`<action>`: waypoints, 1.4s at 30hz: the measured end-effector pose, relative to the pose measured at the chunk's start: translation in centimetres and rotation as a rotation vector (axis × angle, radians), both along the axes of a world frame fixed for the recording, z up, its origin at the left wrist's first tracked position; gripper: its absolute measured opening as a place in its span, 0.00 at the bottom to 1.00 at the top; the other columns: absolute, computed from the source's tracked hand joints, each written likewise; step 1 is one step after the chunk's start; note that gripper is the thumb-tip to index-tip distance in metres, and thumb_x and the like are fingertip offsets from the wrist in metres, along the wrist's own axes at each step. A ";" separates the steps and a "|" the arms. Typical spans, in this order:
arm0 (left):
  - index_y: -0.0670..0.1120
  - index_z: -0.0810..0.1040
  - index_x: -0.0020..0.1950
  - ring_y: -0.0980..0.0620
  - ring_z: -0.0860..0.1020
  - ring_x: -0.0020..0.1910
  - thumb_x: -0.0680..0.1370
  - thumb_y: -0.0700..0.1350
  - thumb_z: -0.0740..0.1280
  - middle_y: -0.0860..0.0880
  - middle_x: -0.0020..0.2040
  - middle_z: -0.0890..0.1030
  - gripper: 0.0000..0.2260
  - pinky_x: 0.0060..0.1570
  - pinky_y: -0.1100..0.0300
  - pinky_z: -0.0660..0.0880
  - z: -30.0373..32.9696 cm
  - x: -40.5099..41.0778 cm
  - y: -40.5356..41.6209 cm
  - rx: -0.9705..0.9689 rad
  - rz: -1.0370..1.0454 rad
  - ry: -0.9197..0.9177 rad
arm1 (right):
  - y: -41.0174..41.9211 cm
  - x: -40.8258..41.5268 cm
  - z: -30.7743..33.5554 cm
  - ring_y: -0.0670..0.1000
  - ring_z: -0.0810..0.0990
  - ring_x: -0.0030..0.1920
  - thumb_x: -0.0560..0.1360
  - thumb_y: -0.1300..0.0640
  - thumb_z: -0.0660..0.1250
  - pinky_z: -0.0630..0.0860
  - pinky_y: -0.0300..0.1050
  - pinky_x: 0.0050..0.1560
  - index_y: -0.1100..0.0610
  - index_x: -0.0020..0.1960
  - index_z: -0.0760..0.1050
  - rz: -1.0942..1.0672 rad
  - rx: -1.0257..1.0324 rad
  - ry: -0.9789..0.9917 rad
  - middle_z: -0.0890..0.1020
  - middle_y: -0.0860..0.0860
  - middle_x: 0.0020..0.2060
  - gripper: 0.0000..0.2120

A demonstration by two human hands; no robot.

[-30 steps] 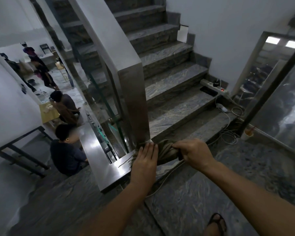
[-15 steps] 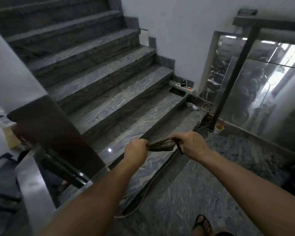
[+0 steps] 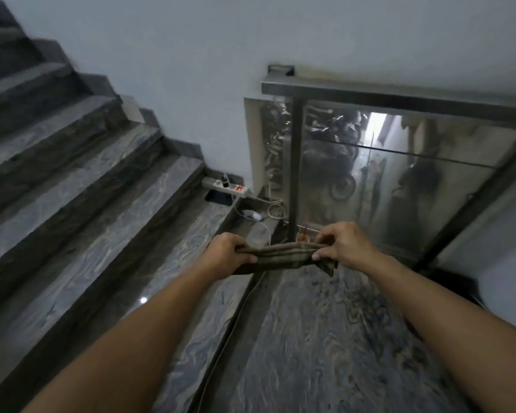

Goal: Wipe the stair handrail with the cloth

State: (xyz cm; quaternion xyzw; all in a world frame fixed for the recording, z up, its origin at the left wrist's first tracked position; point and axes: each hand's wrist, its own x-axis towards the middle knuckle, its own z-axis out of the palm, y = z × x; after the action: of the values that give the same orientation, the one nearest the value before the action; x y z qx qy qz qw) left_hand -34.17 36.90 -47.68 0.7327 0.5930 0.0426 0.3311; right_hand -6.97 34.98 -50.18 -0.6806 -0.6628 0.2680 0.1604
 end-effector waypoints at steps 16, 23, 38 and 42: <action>0.48 0.85 0.48 0.51 0.80 0.42 0.74 0.48 0.68 0.47 0.41 0.84 0.08 0.40 0.60 0.73 -3.6 33.9 14.6 0.032 -0.579 -0.031 | -1.5 26.5 -0.2 0.48 0.82 0.42 0.68 0.56 0.75 0.78 0.43 0.49 0.51 0.46 0.84 -0.617 -0.145 -0.018 0.83 0.47 0.38 0.07; 0.49 0.85 0.49 0.46 0.82 0.49 0.70 0.49 0.70 0.45 0.47 0.85 0.10 0.48 0.55 0.79 -15.0 48.0 15.5 0.061 -0.742 -0.012 | -3.1 34.6 -10.3 0.52 0.82 0.43 0.66 0.58 0.76 0.73 0.38 0.45 0.52 0.44 0.84 -0.972 -0.167 -0.050 0.85 0.53 0.41 0.07; 0.45 0.84 0.51 0.47 0.82 0.50 0.72 0.46 0.73 0.44 0.50 0.85 0.10 0.54 0.53 0.79 -49.6 63.7 8.3 0.072 -0.910 -0.148 | -5.8 42.7 -46.7 0.59 0.83 0.38 0.67 0.64 0.69 0.82 0.53 0.46 0.57 0.37 0.85 -1.282 0.038 -0.130 0.86 0.59 0.38 0.06; 0.44 0.82 0.56 0.46 0.80 0.55 0.72 0.50 0.72 0.44 0.55 0.83 0.16 0.59 0.54 0.76 -53.6 64.7 7.8 0.014 -0.966 -0.195 | -7.8 43.3 -51.3 0.60 0.83 0.47 0.66 0.63 0.68 0.78 0.52 0.54 0.58 0.44 0.84 -1.316 0.054 -0.120 0.85 0.59 0.45 0.09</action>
State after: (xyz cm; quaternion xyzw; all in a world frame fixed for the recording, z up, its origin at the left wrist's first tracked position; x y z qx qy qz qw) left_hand 30.53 44.73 -101.24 0.9187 0.1514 -0.0434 0.3621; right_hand 36.29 27.22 -101.49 -0.9531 -0.1229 0.0590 0.2703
